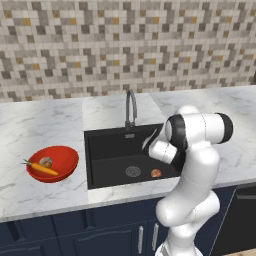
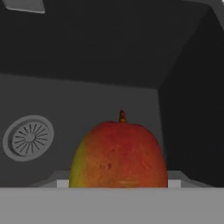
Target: There is a mixed pile of frozen fruits and vegetables on the counter. Locate all the frozen vegetables and place the items in a bowl on the counter. Take all the frozen fruits and defrost them in a running sink.
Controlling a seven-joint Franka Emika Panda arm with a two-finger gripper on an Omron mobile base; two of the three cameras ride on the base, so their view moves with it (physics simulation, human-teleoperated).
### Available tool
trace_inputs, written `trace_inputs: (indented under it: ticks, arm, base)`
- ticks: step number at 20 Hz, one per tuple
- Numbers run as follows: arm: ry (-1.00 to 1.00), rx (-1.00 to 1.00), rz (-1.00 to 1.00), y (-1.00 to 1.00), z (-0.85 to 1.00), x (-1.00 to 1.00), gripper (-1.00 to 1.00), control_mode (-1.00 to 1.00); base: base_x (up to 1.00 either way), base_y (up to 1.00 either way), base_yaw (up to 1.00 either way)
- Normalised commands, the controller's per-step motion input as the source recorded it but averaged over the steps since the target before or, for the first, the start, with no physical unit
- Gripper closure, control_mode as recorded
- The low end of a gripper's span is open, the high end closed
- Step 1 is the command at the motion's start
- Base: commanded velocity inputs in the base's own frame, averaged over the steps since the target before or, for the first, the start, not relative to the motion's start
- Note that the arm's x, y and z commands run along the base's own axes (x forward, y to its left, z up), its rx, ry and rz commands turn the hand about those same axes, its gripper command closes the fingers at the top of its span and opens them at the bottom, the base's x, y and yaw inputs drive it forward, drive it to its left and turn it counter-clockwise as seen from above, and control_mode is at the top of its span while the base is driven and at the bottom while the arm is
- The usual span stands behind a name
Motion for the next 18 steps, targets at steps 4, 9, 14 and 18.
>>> trace_inputs:
  ticks: [4, 9, 14, 18]
  arm:
    - [0.00, -0.03, 0.03, 0.18, -0.61, 0.00, 1.00, -1.00]
    - [-0.01, -0.06, 0.00, 0.02, -0.70, 0.00, 1.00, -1.00]
    - [-0.03, 0.00, 0.00, -0.02, -0.63, 0.00, 1.00, -1.00]
    - [-0.04, 0.01, 0.02, -0.13, -0.53, 0.00, 1.00, -1.00]
  base:
    - [0.00, 0.00, 0.00]
    - [0.00, 0.00, 0.00]
    - [0.00, 0.00, 0.00]
    - [0.00, 0.00, 0.00]
